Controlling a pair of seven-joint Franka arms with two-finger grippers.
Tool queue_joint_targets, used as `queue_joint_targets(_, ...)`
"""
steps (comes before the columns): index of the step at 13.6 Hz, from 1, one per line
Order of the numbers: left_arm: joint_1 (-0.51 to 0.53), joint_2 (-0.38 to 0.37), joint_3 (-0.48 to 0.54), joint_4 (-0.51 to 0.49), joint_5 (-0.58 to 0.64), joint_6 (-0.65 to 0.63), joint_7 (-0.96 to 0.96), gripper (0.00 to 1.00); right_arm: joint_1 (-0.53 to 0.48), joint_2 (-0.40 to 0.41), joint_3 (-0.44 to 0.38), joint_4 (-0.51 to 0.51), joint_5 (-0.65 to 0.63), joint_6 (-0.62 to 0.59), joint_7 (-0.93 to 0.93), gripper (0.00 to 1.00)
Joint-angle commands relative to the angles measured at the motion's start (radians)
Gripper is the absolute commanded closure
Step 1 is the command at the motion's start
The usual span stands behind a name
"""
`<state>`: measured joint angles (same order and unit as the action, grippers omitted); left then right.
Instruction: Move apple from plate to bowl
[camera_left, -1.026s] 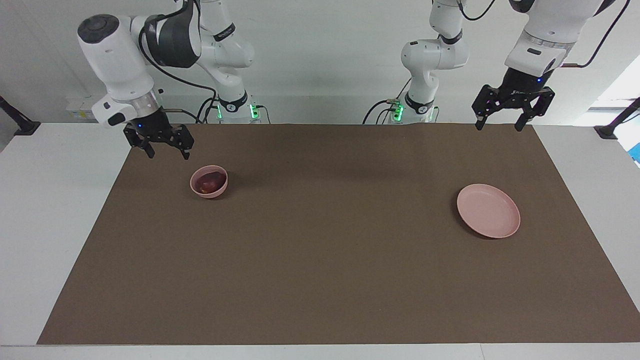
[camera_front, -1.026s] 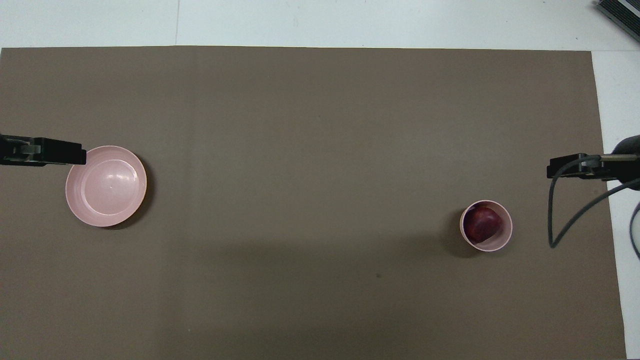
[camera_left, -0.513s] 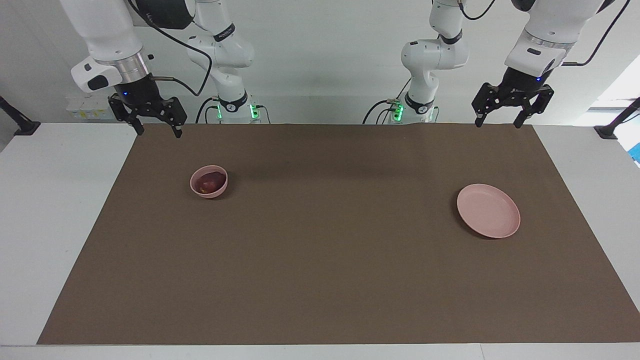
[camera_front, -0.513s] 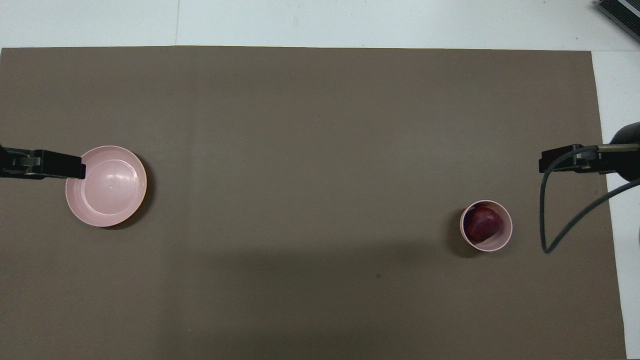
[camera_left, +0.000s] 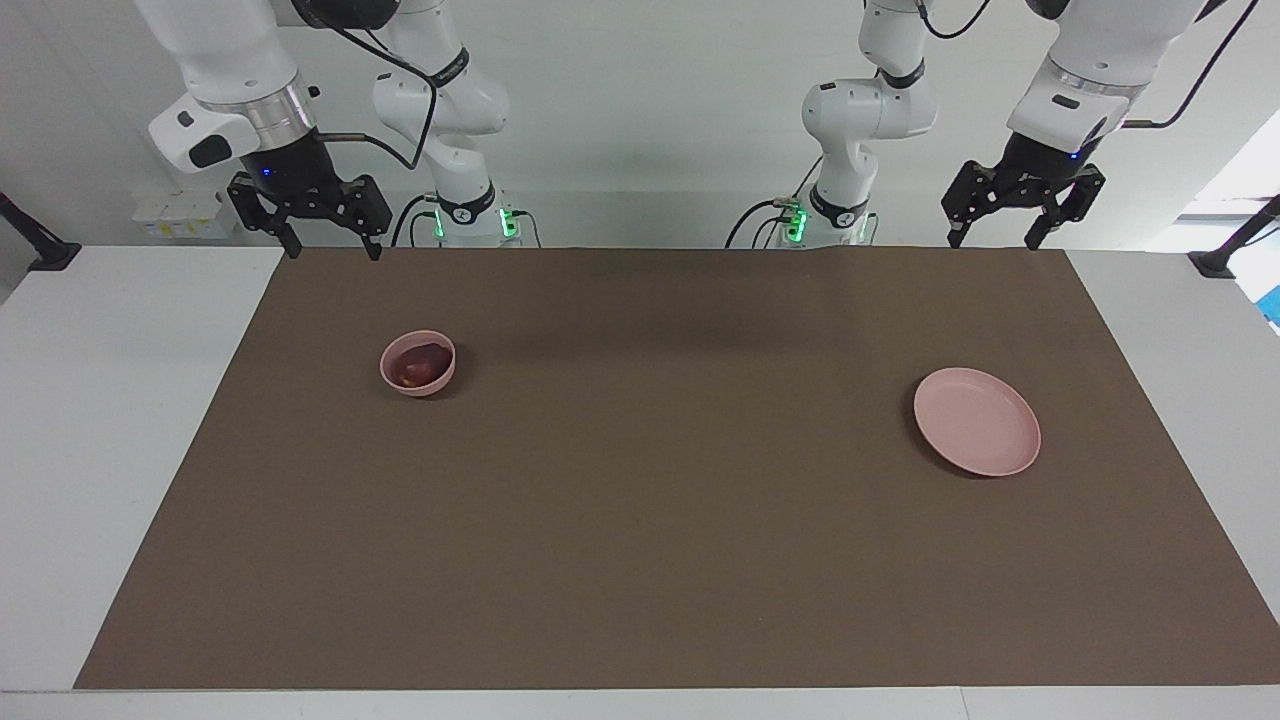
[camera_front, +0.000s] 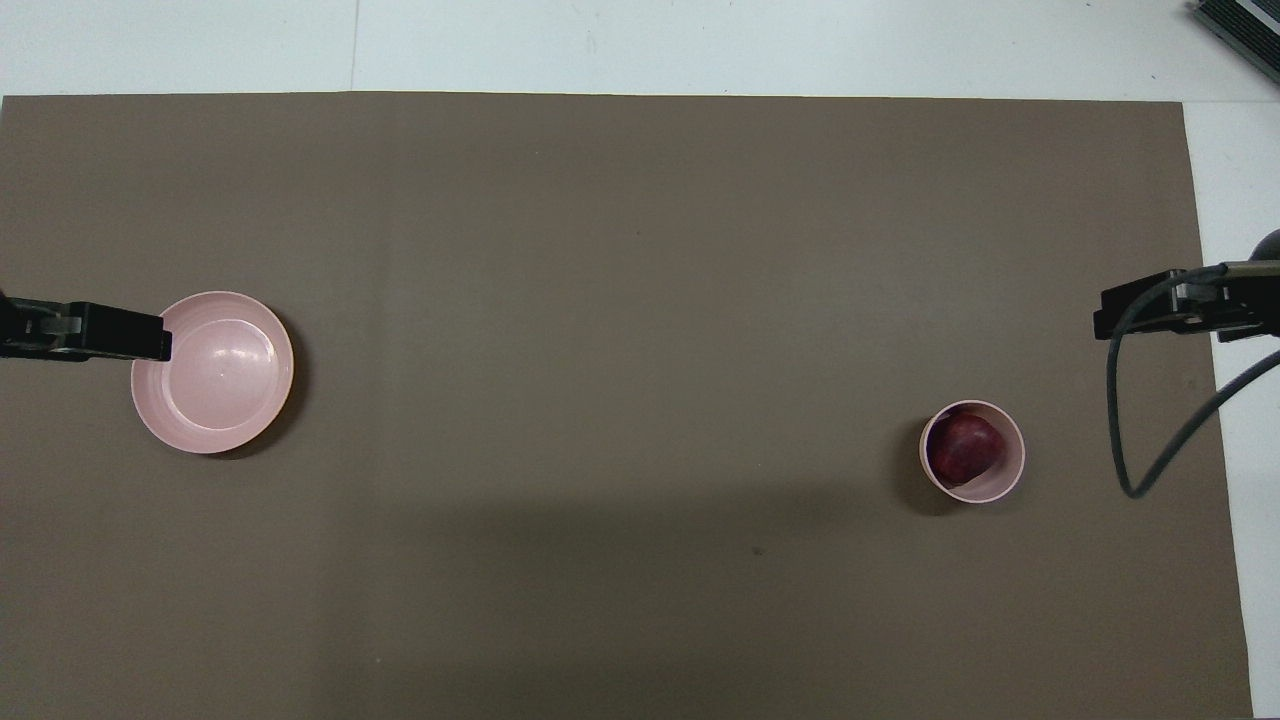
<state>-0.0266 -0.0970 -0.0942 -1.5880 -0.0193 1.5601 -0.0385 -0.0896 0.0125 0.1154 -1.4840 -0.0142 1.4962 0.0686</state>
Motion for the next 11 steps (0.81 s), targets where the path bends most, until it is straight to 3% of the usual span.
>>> queue_joint_targets(1,0.01,-0.009,-0.005,0.005,-0.007,-0.018,-0.001,0.0,-0.012,-0.008,0.006,-0.009,-0.004,-0.005,-0.015,0.0)
queue_joint_targets(11,0.01,-0.007,-0.005,0.005,-0.007,-0.017,0.0,0.0,-0.007,-0.023,0.006,-0.022,-0.004,-0.053,-0.013,0.0)
